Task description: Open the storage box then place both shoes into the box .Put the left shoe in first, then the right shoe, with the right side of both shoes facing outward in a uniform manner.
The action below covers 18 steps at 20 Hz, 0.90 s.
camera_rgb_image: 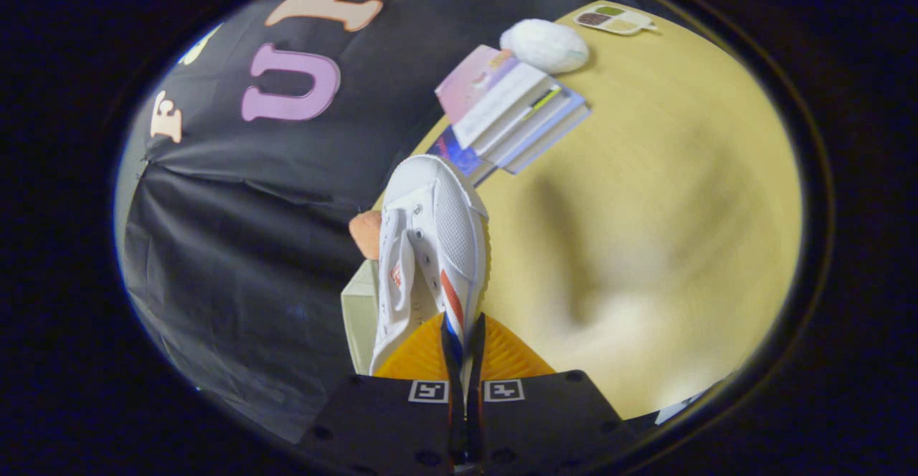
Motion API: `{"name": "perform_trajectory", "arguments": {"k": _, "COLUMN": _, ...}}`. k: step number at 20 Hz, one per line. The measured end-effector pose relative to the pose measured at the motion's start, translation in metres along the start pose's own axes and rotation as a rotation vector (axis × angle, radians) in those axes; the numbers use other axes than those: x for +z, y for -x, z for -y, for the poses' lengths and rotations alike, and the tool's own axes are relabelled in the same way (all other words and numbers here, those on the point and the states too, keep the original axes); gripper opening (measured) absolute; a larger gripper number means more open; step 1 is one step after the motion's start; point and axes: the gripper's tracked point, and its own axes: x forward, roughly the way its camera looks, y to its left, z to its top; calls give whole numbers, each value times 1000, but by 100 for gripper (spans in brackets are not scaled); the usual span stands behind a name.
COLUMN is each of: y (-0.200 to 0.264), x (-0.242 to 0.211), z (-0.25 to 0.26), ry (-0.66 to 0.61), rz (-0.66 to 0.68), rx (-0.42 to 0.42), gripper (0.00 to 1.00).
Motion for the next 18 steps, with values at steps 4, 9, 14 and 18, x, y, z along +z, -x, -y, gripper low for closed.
{"name": "perform_trajectory", "arguments": {"k": 4, "y": -11, "x": -24, "z": -63, "ry": 109, "rz": -51, "rx": 53, "gripper": 4}}
{"name": "perform_trajectory", "arguments": {"k": 9, "y": -42, "x": -78, "z": -100, "ry": 193, "rz": -155, "rx": 63, "gripper": 4}}
{"name": "perform_trajectory", "arguments": {"k": 14, "y": -67, "x": -115, "z": -91, "ry": 246, "rz": -204, "rx": -35, "gripper": 4}}
{"name": "perform_trajectory", "arguments": {"k": 18, "y": -76, "x": -123, "z": -77, "ry": 274, "rz": -164, "rx": -141, "gripper": 4}}
